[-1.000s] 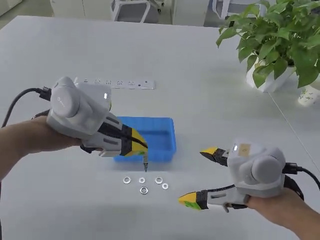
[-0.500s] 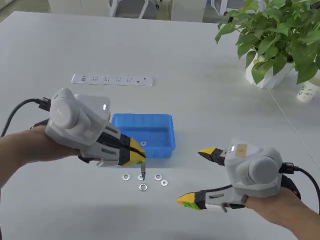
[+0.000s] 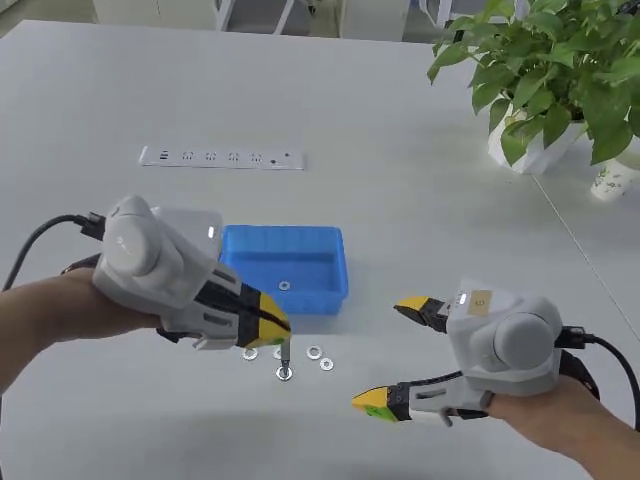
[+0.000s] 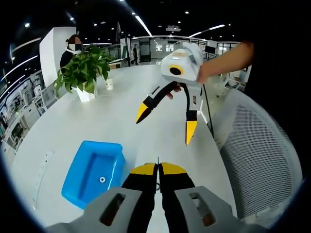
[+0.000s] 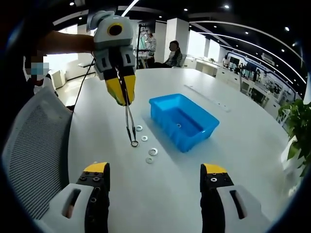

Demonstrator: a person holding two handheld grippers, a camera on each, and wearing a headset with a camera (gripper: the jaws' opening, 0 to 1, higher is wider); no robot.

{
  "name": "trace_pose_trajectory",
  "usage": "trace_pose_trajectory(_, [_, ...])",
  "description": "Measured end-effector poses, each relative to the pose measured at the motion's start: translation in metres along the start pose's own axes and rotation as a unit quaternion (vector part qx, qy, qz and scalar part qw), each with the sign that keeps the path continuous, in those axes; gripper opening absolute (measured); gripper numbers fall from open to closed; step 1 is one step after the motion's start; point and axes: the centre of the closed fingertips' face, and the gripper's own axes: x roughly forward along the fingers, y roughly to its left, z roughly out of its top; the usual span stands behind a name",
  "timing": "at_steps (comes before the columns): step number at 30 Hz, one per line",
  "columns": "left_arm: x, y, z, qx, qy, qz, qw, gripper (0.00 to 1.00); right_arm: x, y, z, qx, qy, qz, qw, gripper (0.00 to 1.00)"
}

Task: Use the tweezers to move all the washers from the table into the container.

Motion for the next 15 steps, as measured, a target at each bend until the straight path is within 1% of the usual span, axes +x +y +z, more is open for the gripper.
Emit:
trace_pose_trajectory(10, [0.0032,-0.0024,-0.0076,-0.001,0.004,0.001,1.0000,0.05,0.0012,0.0021,-0.0010,0.001,0.001,0.002,1.0000,0.76])
trace_pose_trajectory(15, [0.0028,-0.0013,-0.0076,-0.001,0.000,0.003,1.0000,0.05,0.0006,0.0021,-0.0013,0.001,0.002,0.002,1.0000,0.76])
